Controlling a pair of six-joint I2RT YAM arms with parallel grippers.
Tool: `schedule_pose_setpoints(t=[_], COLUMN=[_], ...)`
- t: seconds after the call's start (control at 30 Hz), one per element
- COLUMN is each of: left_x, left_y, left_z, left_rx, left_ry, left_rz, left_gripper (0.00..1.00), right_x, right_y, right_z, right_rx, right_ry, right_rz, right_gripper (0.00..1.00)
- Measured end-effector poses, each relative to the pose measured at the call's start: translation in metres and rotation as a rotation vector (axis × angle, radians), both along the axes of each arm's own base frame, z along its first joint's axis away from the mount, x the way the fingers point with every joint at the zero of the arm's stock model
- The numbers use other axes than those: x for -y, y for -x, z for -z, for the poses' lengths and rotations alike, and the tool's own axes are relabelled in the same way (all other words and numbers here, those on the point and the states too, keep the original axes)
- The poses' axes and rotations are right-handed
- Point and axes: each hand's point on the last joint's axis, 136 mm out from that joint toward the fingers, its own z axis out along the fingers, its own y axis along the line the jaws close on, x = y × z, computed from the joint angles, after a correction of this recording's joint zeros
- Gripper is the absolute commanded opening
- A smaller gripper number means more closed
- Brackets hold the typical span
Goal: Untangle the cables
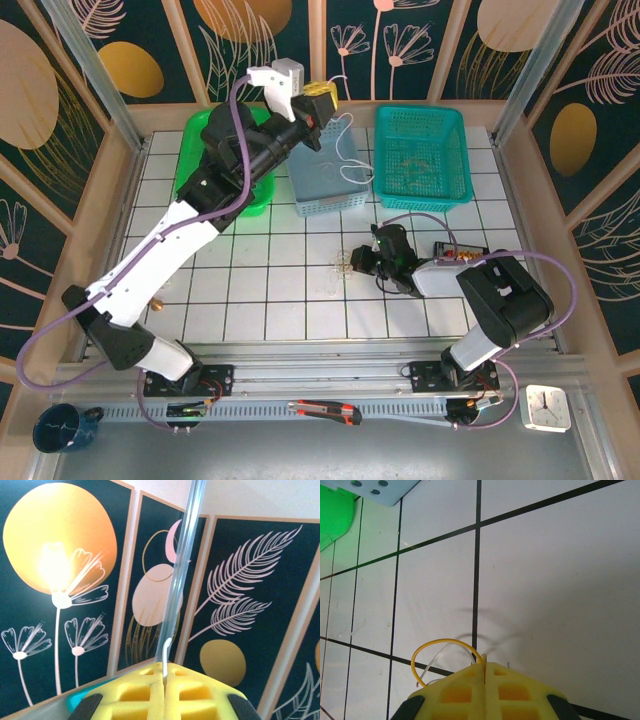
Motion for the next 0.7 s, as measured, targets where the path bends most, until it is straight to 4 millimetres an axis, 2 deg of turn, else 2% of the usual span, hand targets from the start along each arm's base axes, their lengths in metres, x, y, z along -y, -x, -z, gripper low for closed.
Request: schedule_pose_setpoints(t=[0.13, 0.33, 0.5, 0.7], left_x=[0.006, 0.012, 0.007, -0.001], left_y=[-0.016, -0.052, -0.096, -0.152], left_z=[0.006, 0.037, 0.077, 0.144], left_rx=[0.002, -0.038, -0.101, -0.207], left_ry=[-0.039, -0.103, -0.15, -0.213], left_rz=[-0.038, -0.101, -0.162, -0.236], left_gripper=[0.0, 0.0, 0.0, 0.0], right_x=[-0.001, -0.003, -0.004, 0.0], right_y=[0.0, 0.001, 0.002, 0.005], right_z=[-0.001, -0.013, -0.025, -0.026], right_rx=[0.002, 0.028, 0.055, 0.057], right_ry=[-0.001, -0.018, -0.034, -0.031], right_rz=[-0.002, -0.008, -0.01, -0.002], right_gripper=[0.0, 0.0, 0.0, 0.0])
